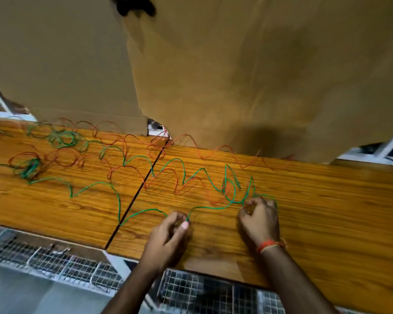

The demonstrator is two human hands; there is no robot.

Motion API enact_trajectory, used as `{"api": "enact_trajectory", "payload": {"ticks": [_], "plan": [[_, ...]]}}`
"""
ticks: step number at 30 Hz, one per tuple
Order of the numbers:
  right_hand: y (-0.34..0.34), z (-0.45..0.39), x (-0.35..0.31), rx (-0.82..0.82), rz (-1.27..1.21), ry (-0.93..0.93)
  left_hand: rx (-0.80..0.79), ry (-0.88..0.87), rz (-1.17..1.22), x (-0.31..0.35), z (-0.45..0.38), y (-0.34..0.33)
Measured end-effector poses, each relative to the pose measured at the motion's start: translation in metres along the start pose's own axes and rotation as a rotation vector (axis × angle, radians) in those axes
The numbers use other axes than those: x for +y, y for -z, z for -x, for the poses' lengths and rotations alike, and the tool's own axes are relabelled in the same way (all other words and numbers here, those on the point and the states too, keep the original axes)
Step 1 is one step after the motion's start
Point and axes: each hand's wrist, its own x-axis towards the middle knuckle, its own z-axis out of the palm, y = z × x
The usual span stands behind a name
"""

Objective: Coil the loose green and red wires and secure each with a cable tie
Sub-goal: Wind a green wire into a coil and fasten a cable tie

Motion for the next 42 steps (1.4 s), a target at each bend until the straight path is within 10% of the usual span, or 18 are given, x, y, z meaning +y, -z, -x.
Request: {"api": "enact_trajectory", "payload": {"ticks": [27,37,42], "plan": [[0.044,-0.042,0.069,0.098,-0.474,-0.009,-0.165,0.077,0.045,0.021,0.003,-0.065],[0.063,0.002,0.08,-0.155,-0.053,0.131,-0.438,0.214,0.075,0.063,0.002,-0.121],[0.06,0.017,0.072,-0.087,0.006,0.128,-0.104,0.076,-0.336,0.058,-0.008,-0.084]]}}
